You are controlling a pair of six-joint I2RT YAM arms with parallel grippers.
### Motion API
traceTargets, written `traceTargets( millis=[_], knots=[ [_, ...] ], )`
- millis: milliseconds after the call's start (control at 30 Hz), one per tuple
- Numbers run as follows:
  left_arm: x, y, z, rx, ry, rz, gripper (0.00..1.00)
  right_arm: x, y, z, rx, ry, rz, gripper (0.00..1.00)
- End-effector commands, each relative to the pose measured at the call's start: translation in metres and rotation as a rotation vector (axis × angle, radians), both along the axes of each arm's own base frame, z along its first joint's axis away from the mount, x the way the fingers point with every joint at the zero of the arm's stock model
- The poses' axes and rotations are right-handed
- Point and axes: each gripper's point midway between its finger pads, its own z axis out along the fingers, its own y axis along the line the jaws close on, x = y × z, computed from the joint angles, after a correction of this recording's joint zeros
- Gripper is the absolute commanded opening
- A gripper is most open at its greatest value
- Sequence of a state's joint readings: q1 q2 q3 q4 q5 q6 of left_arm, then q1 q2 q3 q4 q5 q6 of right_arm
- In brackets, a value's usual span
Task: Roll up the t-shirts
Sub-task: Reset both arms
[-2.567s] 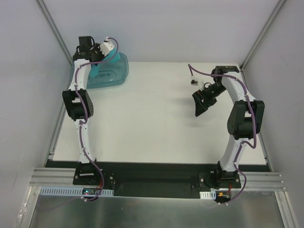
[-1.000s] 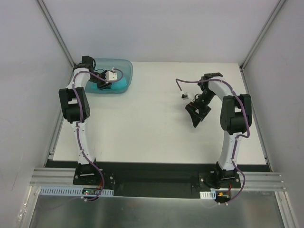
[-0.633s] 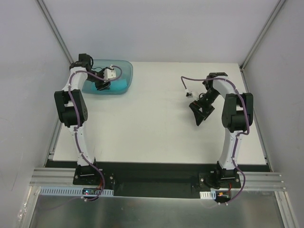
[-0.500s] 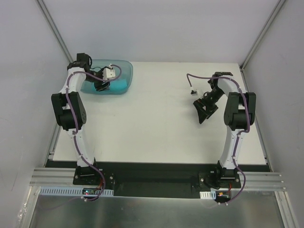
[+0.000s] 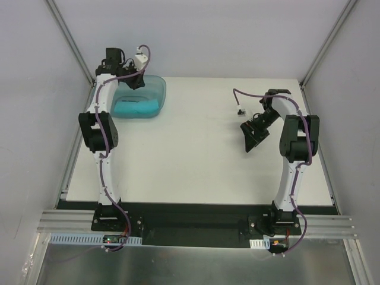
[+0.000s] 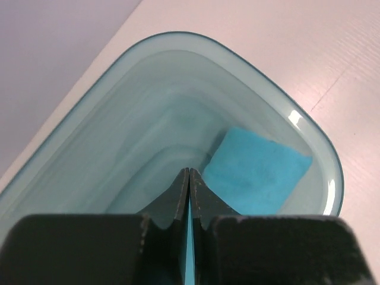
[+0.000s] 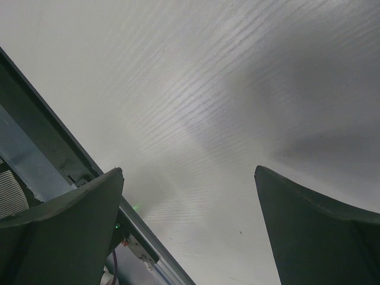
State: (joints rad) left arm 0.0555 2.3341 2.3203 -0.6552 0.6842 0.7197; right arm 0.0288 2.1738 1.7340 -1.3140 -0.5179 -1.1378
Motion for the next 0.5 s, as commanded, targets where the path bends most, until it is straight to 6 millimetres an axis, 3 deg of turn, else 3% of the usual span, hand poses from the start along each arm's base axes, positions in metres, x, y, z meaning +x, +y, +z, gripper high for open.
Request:
traceTargets(
  millis=[0,167,233,267,300,367,433,467],
  knots=[
    [0.012,-0.033,-0.030,-0.009,0.088,0.104,0.00,-0.058,0.003,0.054,0.022,0.244,-0.002,0.96],
    [0.009,-0.041,-0.063,-0.015,0.164,0.121,0.00,-0.060,0.001,0.050,0.003,0.245,0.001,0.96],
    [0.003,-0.042,-0.064,-0.013,0.171,0.103,0.00,-0.061,0.002,0.050,-0.001,0.246,0.004,0.96],
    [-0.008,-0.042,-0.078,0.000,0.199,0.075,0.00,-0.061,0.002,0.049,-0.002,0.247,0.006,0.96],
    [-0.015,-0.042,-0.070,0.003,0.187,0.055,0.00,-0.061,0.002,0.050,-0.004,0.242,0.008,0.96],
    [-0.033,-0.040,-0.086,0.020,0.232,0.035,0.00,-0.061,0.002,0.049,-0.006,0.247,0.010,0.96],
    [-0.047,-0.042,-0.077,0.004,0.232,0.005,0.00,-0.060,0.003,0.048,-0.007,0.247,0.014,0.96],
    [-0.060,-0.042,-0.087,0.002,0.265,-0.010,0.00,-0.059,0.003,0.048,-0.006,0.247,0.013,0.96]
  ],
)
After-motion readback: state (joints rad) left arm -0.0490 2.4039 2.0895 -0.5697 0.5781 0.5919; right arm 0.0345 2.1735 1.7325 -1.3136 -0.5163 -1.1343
